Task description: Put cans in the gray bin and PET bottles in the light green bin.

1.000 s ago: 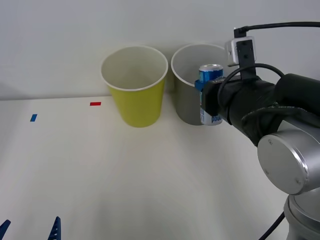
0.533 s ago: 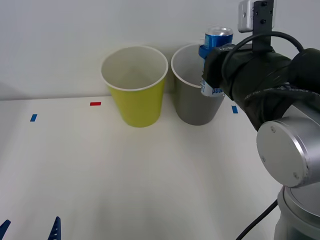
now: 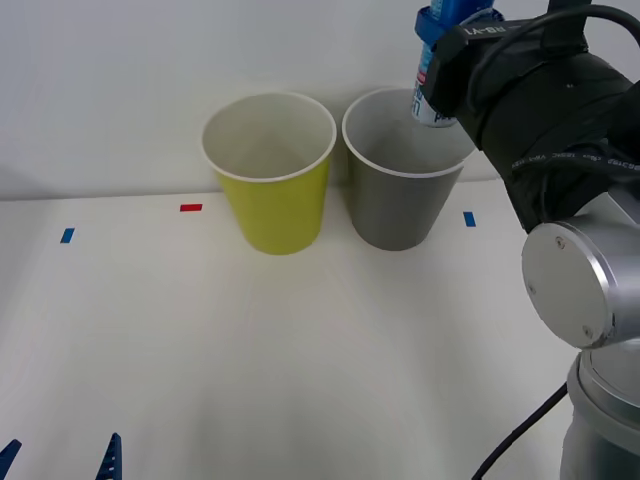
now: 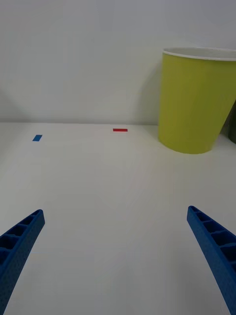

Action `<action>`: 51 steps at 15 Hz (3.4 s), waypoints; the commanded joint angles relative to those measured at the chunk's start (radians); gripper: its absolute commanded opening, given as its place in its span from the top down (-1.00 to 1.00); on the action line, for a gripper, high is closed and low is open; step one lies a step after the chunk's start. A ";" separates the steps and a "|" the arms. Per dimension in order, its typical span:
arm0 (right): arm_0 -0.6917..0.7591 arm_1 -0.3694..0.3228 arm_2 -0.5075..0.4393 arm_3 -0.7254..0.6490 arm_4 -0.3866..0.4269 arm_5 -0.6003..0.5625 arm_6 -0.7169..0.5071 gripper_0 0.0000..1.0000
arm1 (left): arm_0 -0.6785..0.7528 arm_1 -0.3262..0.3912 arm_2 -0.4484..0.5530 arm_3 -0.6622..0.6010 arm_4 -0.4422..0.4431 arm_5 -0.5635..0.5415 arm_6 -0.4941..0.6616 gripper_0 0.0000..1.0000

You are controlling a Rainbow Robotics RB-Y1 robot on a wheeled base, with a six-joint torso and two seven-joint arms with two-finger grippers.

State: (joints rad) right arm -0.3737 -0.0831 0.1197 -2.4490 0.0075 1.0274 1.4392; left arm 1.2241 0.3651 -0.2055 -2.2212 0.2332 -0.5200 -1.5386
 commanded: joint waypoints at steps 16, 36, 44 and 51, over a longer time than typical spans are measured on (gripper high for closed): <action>-0.086 -0.236 -0.015 0.479 -0.046 -0.492 -0.186 1.00 | 0.000 0.000 0.000 0.000 0.000 0.000 0.000 -1.00; -0.154 -0.291 0.043 0.616 -0.063 -0.567 -0.256 0.36 | 0.000 0.000 0.000 0.000 0.000 0.000 0.000 -1.00; -0.146 -0.277 0.051 0.587 -0.050 -0.567 -0.256 -1.00 | 0.000 0.000 0.000 0.000 0.000 0.000 0.000 -1.00; -0.088 -0.267 0.029 0.482 -0.001 -0.506 -0.252 -1.00 | 0.000 0.000 0.000 0.000 0.000 0.000 0.000 -1.00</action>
State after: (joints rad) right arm -0.4843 -0.3529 0.1577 -1.9205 0.0007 0.4786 1.1835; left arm 1.2241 0.3651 -0.2055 -2.2212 0.2332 -0.5200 -1.5386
